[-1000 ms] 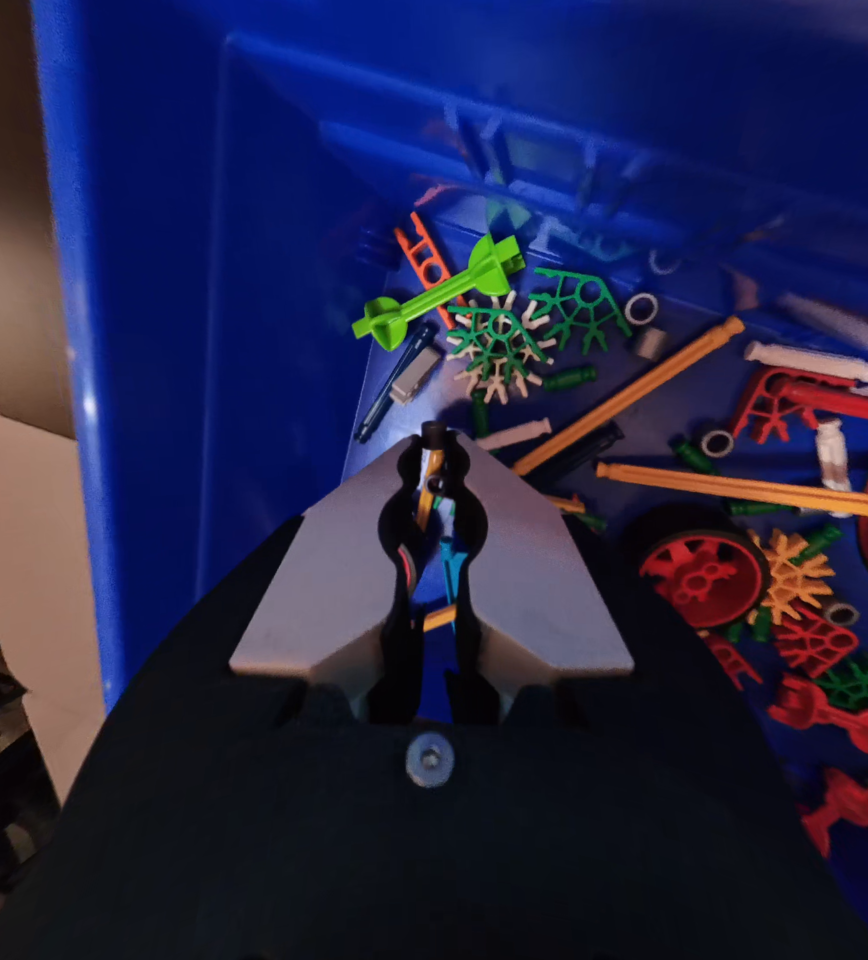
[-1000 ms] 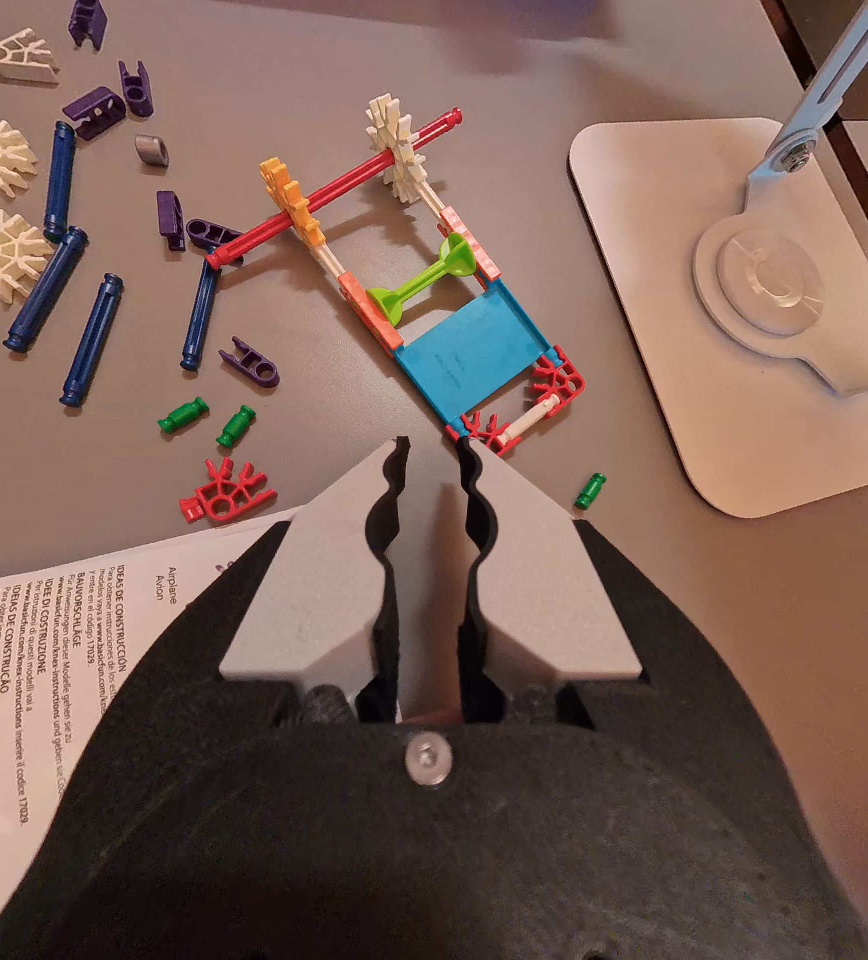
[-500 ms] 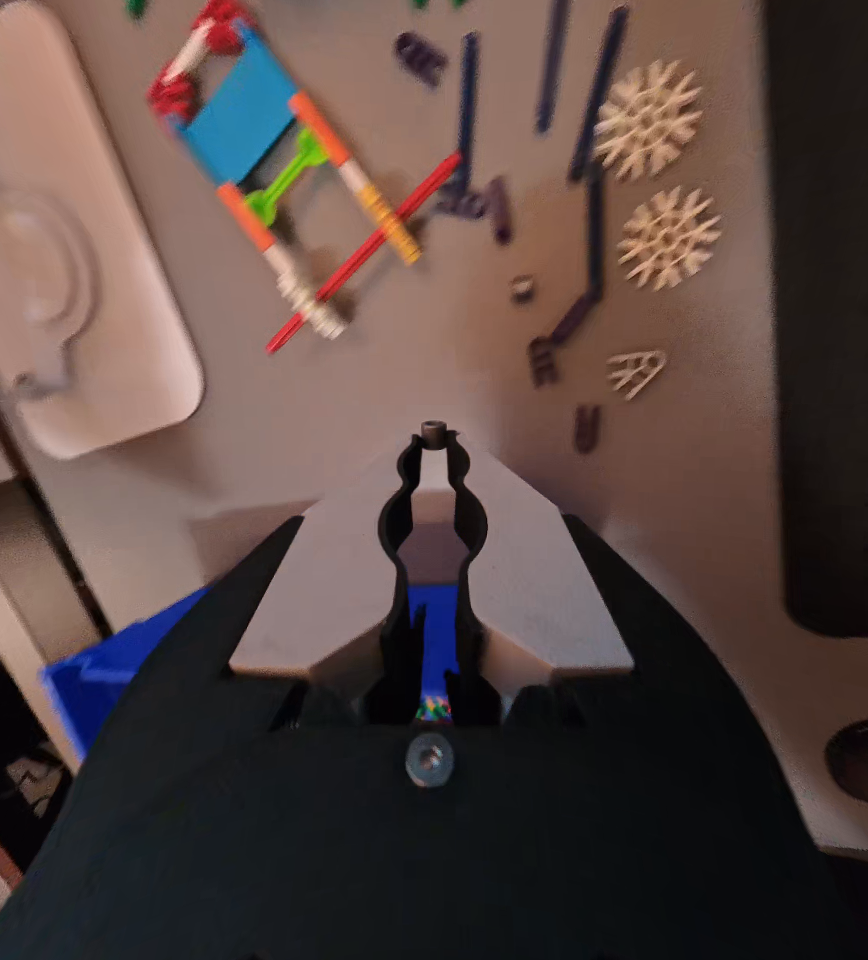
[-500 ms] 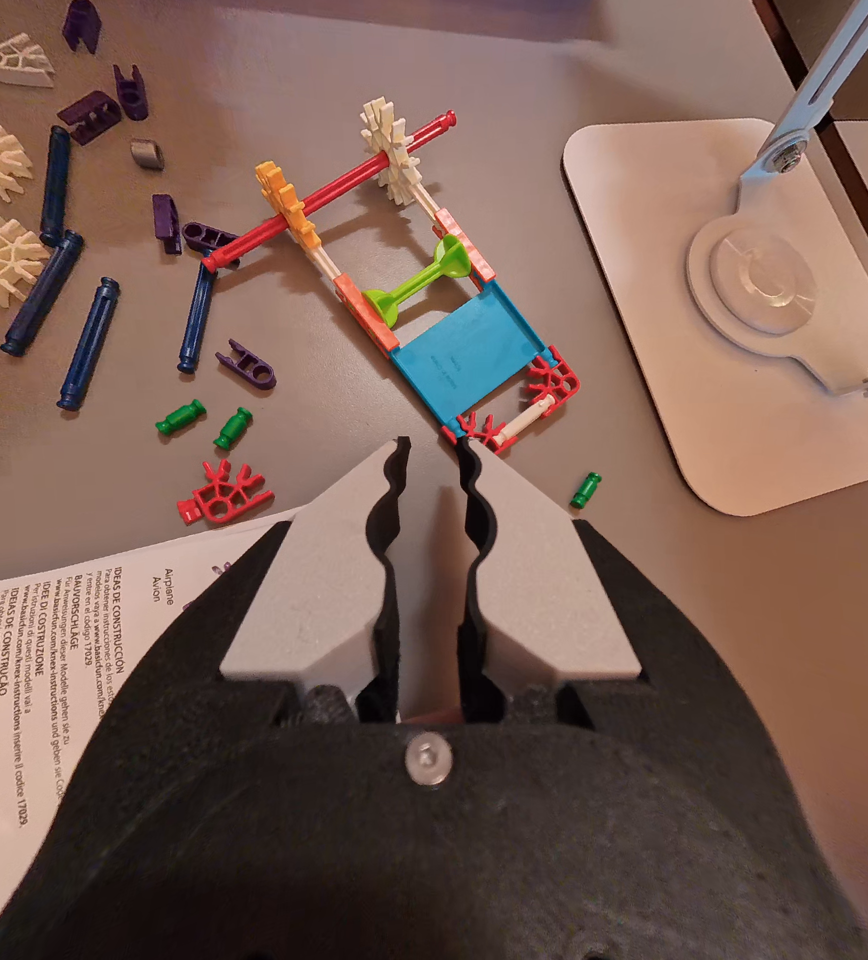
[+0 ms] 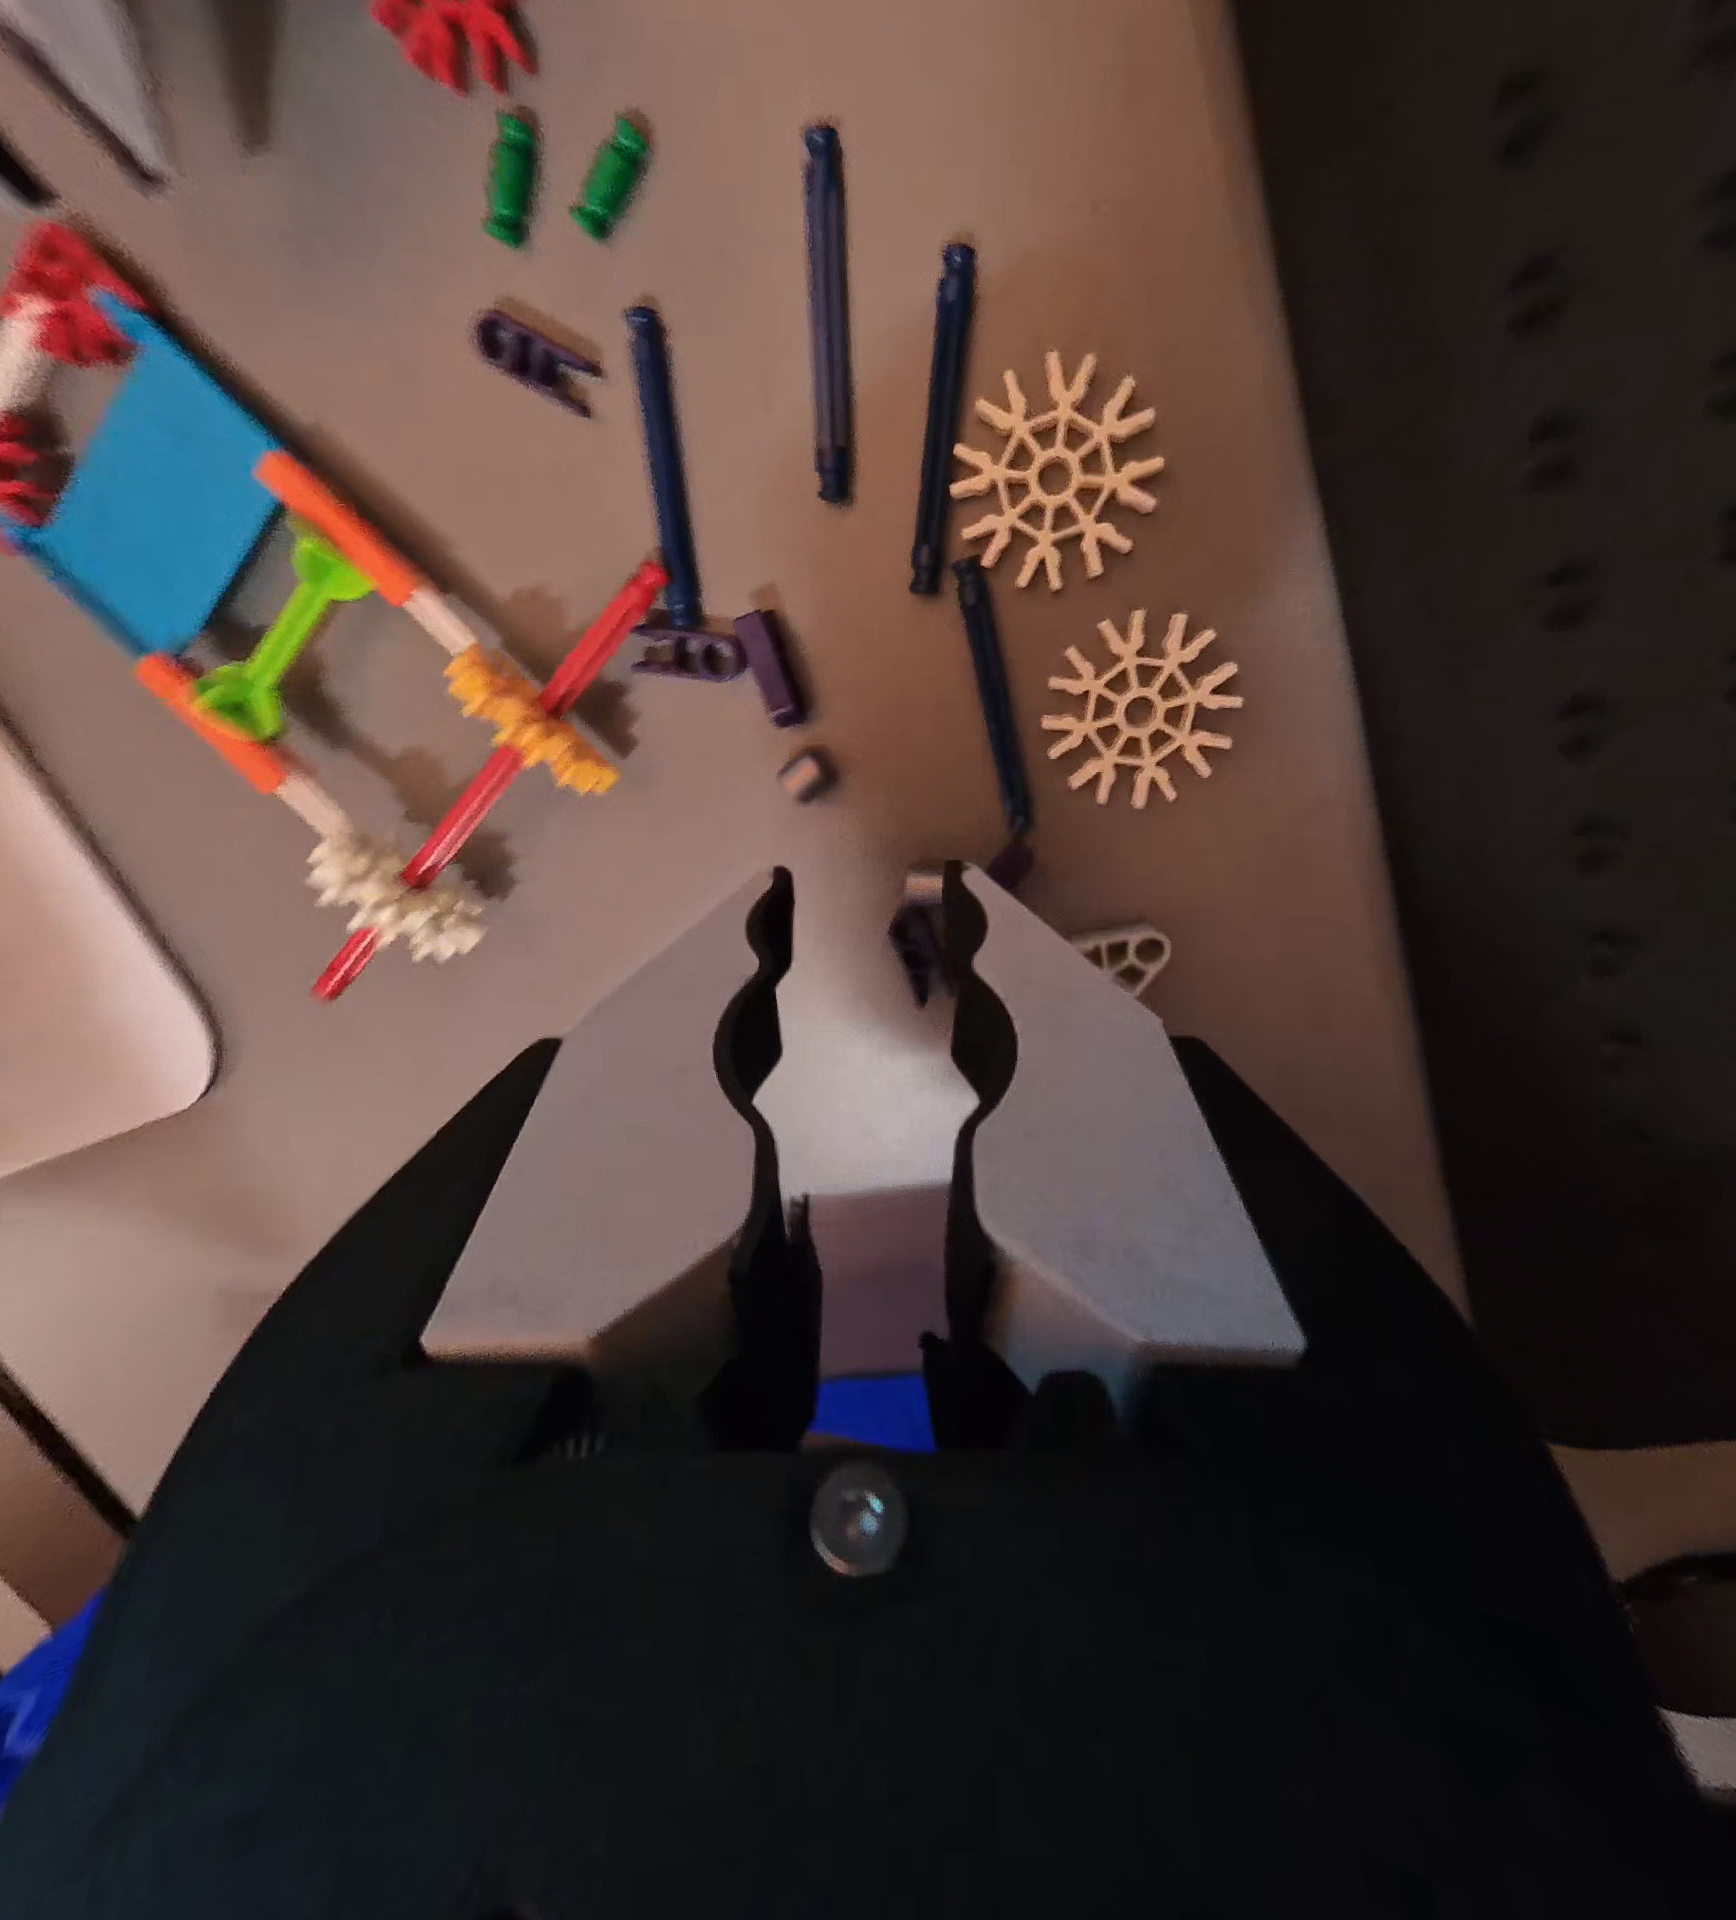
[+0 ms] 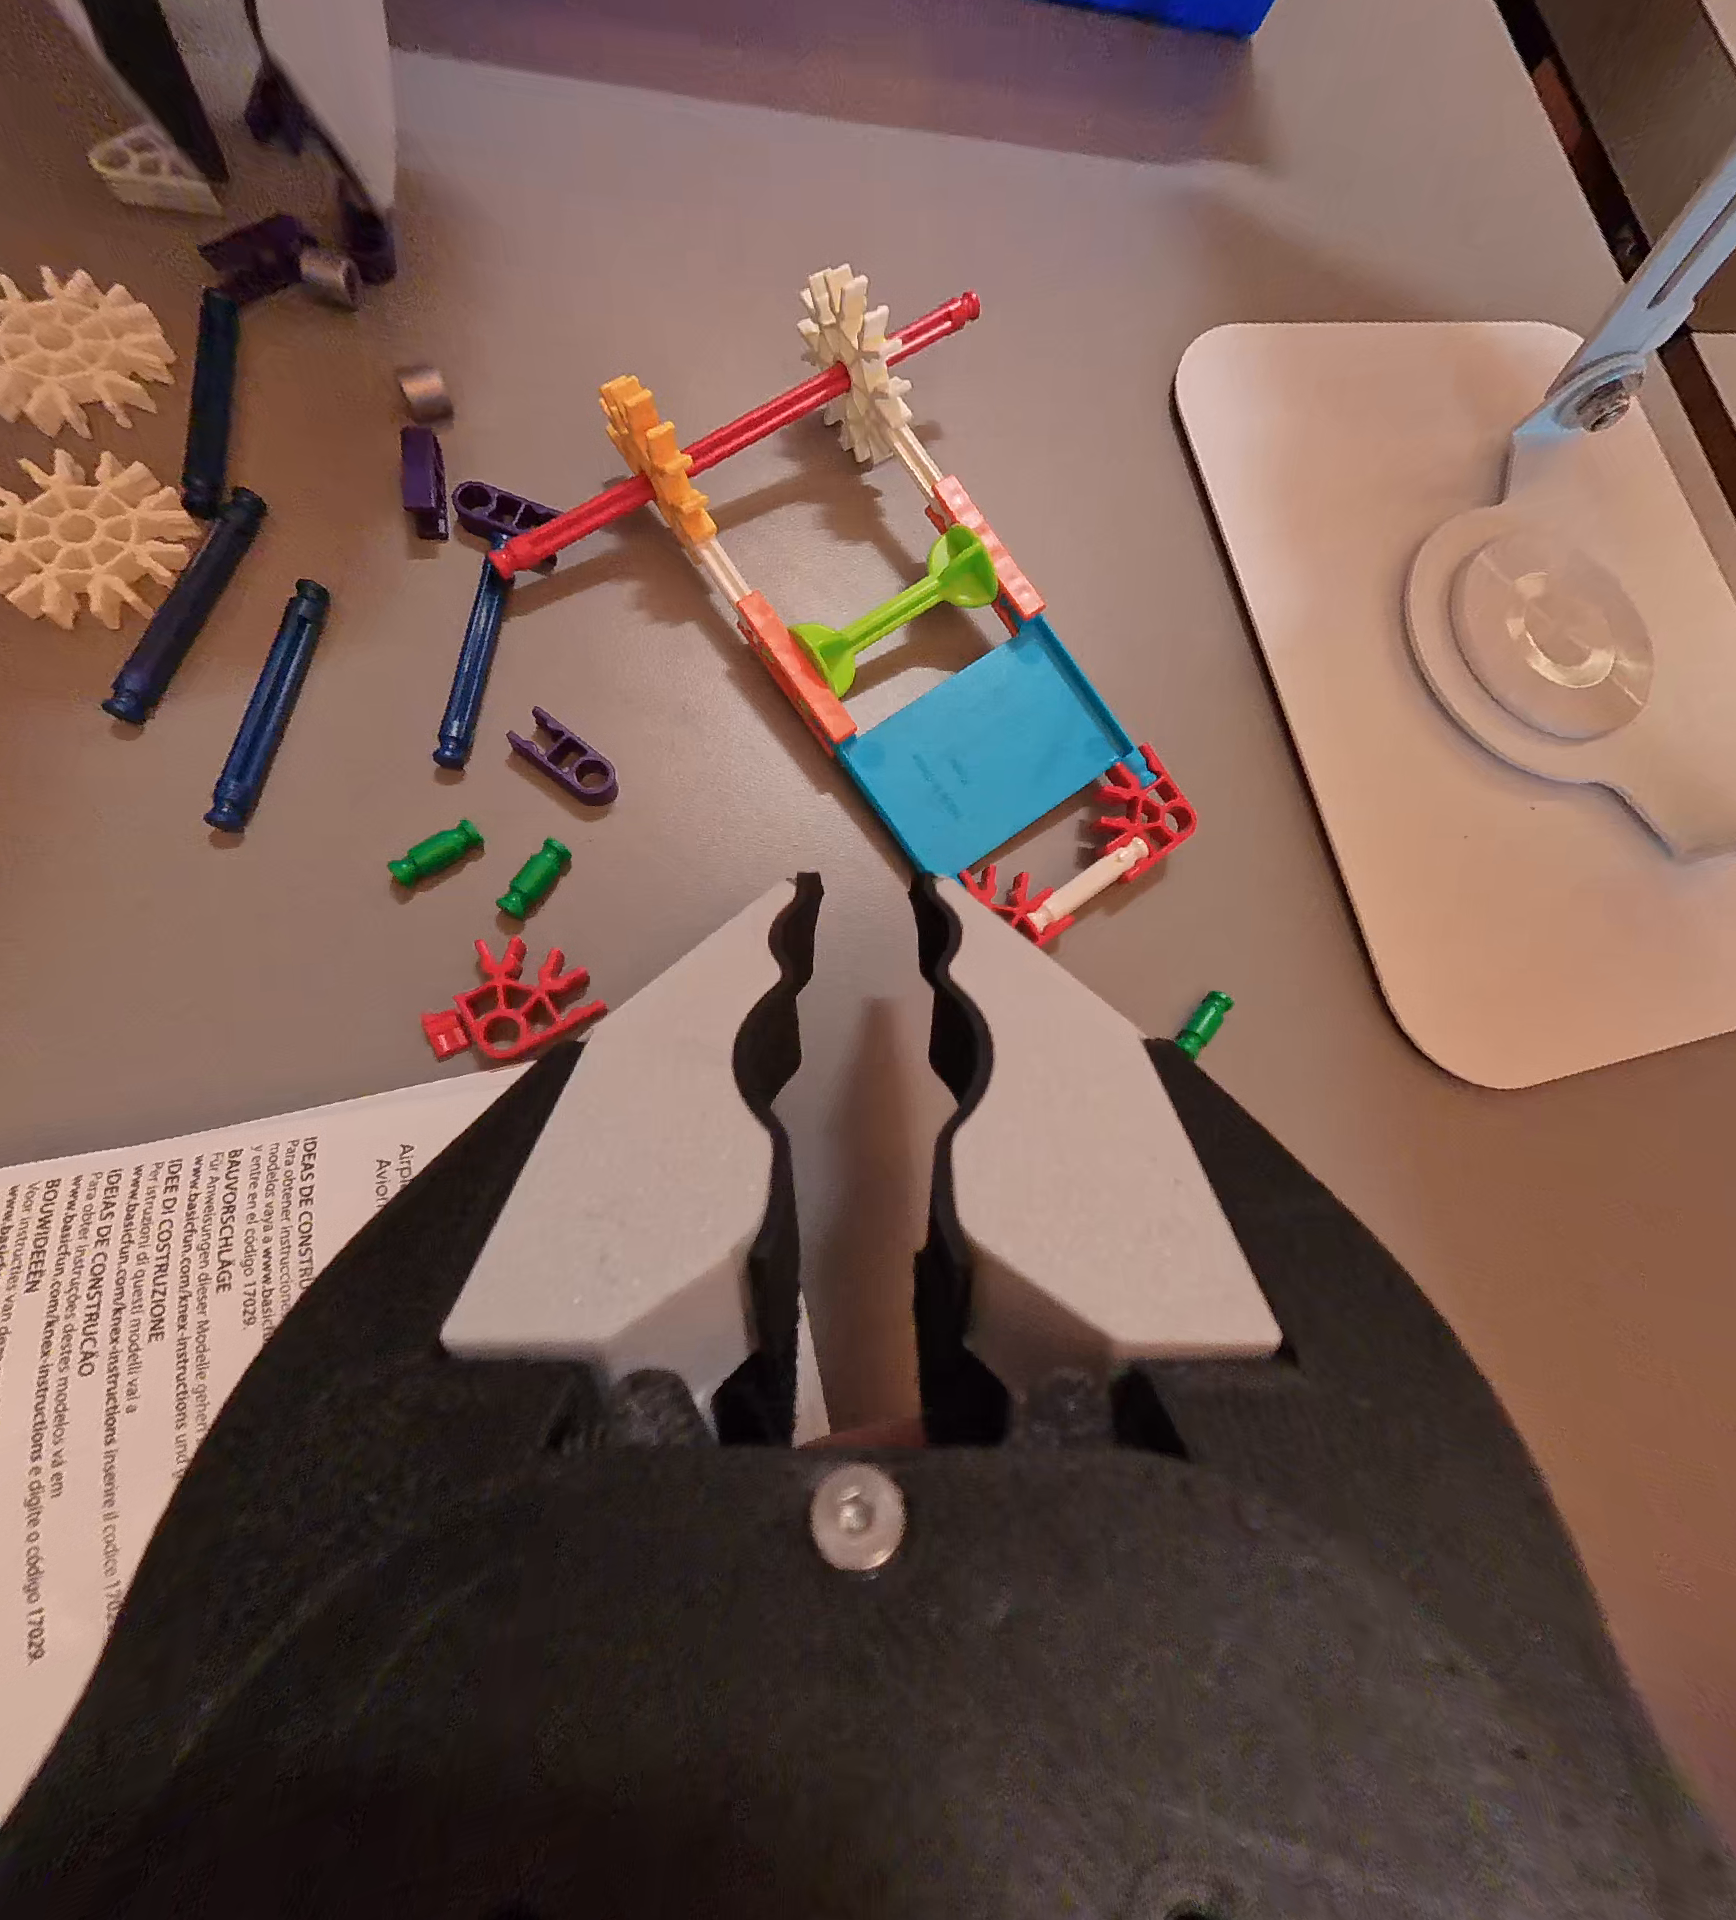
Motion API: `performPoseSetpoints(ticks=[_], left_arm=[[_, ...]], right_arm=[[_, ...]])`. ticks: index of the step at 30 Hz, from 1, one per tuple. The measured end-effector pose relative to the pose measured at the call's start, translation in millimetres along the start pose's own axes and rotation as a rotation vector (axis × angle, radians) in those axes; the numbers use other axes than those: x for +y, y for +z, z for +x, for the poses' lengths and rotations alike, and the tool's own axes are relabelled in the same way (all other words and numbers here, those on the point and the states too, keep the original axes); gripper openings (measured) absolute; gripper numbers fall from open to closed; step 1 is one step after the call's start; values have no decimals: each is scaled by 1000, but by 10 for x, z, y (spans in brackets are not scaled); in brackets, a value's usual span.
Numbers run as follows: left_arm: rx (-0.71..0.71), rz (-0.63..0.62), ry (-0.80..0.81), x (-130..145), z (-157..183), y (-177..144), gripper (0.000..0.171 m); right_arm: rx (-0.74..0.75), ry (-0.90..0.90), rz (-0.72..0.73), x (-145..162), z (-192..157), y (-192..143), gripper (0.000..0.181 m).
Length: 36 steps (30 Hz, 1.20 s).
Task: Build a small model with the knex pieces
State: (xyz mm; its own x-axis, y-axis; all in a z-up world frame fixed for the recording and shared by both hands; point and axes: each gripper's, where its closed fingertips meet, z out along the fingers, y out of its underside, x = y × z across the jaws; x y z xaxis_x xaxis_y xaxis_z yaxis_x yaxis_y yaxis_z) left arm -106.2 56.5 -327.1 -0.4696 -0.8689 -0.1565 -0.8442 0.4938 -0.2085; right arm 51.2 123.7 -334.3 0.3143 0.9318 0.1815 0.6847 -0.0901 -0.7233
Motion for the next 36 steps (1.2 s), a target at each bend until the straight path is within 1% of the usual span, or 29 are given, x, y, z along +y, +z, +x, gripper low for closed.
performPoseSetpoints(ticks=[2, 4, 5, 7, 9, 11, 14, 16, 19, 23, 26, 29, 33, 36], left_arm=[[-66, 37, -50, 76, -122, -308, 24], [-139, 63, -114, 262, -237, -687, 20], [-188, 64, -149, 403, -299, -874, 19], [-255, 47, -232, 768, -359, -1184, 16], [-287, 45, -332, 1137, -361, -1360, 12], [-277, 17, -410, 1517, -303, -1341, 11], [-215, -5, -505, 1916, -192, -1088, 13], [-169, -33, -550, 2104, -127, -870, 13], [-132, -74, -580, 2282, -89, -576, 15], [-89, -116, -600, 2417, -38, -321, 18], [-79, -124, -597, 2430, -22, -244, 18], [-92, -123, -591, 2430, -49, -246, 8], [-95, -127, -569, 2410, -49, -263, 8], [-144, -114, -583, 2388, -137, -461, 7]], right_arm=[[0, -5, 4, -10, -5, -13, 17], [-6, -8, 7, -15, -18, -15, 17], [-8, -9, 6, -13, -24, -11, 17], [-15, -11, 5, -11, -34, -1, 17], [-21, -9, 2, -6, -43, 14, 17], [-25, -7, -2, 5, -48, 26, 17], [-27, -5, -7, 17, -51, 42, 17], [-25, -2, -10, 23, -46, 50, 17], [-25, 4, -11, 33, -40, 58, 17], [-25, 6, -14, 46, -34, 58, 17], [-26, 6, -16, 55, -31, 56, 17], [-29, 4, -17, 58, -33, 58, 17], [-26, 1, -16, 55, -31, 51, 17], [-16, 3, -12, 43, -11, 30, 17]])
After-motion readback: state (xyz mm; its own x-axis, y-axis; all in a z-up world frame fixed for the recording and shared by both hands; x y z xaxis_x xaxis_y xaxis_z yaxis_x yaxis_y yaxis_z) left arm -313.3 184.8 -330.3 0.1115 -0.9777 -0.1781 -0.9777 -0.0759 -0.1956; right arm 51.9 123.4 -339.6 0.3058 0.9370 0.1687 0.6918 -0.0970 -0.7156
